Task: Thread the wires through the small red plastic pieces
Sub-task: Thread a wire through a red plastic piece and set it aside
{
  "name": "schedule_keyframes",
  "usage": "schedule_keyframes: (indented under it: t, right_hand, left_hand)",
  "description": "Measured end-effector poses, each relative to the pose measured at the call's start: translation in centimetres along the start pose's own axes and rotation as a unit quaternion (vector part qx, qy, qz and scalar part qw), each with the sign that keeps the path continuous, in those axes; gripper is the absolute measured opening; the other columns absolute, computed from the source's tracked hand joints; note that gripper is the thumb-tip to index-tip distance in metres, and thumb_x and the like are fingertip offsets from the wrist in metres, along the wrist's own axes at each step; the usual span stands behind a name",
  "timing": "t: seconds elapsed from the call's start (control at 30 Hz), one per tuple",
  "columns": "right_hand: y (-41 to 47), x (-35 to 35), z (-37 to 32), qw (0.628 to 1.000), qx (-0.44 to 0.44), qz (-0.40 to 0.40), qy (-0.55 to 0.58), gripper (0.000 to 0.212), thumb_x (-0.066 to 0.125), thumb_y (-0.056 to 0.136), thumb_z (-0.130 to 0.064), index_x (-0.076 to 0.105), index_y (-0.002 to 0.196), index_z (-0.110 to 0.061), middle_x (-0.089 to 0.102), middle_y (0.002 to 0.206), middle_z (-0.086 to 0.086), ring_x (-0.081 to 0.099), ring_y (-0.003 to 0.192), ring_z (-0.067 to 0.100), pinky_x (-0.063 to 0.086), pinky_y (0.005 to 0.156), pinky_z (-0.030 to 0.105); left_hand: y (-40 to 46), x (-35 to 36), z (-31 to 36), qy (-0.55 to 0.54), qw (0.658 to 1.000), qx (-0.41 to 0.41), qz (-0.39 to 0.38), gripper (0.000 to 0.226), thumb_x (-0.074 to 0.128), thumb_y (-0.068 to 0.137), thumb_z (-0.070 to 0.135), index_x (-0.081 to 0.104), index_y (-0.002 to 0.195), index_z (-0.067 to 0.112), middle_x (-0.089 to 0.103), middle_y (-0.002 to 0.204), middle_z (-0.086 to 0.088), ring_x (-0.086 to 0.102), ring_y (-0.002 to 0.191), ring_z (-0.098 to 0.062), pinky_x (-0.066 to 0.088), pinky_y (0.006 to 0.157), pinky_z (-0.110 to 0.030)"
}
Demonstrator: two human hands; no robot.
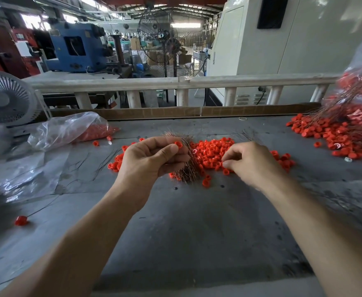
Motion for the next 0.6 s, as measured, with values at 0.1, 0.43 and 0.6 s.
schedule_keyframes:
  t: [0.1, 0.43, 0.6]
  right_hand:
    - [-0.3, 0.7, -1.5, 0.997, -0.061, -0.030, -0.023, 0.012, 0.081, 0.085, -0.026, 0.072, 0.082, -0.035, 0.066, 0.085, -0.015, 0.061, 0.080, 0.008, 0.047, 0.069, 0.028]
    - [-0.3, 1.1, -2.8, 0.990, -0.087, -0.005, -0.113, 0.007, 0.071, 0.094, -0.029, 0.069, 0.088, -0.026, 0.061, 0.100, -0.007, 0.058, 0.097, 0.016, 0.048, 0.086, 0.035]
    - [0.1, 0.8, -2.1, 0.998, -0.067, 0.006, 0.010, 0.012, 0.067, 0.097, -0.027, 0.065, 0.085, -0.027, 0.067, 0.090, -0.011, 0.062, 0.084, 0.011, 0.048, 0.074, 0.031]
  left_hand:
    - [0.0, 0.0, 0.0, 0.009, 1.000, 0.001, 0.001, 0.030, 0.071, 0.082, 0.015, 0.071, 0.108, 0.001, 0.076, 0.103, -0.021, 0.075, 0.095, -0.033, 0.063, 0.078, -0.032]
    - [-0.1, 0.3, 0.0, 0.019, 1.000, -0.003, -0.002, 0.027, 0.070, 0.083, 0.014, 0.072, 0.106, 0.002, 0.076, 0.100, -0.021, 0.076, 0.093, -0.032, 0.062, 0.076, -0.031]
    - [-0.2, 0.4, 0.0, 0.021, 1.000, -0.003, -0.004, 0.023, 0.069, 0.085, 0.012, 0.072, 0.106, 0.002, 0.076, 0.099, -0.021, 0.076, 0.092, -0.032, 0.062, 0.075, -0.030]
Point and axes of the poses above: each hand's wrist, its own y-axis towards the middle knuckle, its own x-axis out of the palm, z = x × y, the point moved 6 cm from there along y, towards the middle knuckle
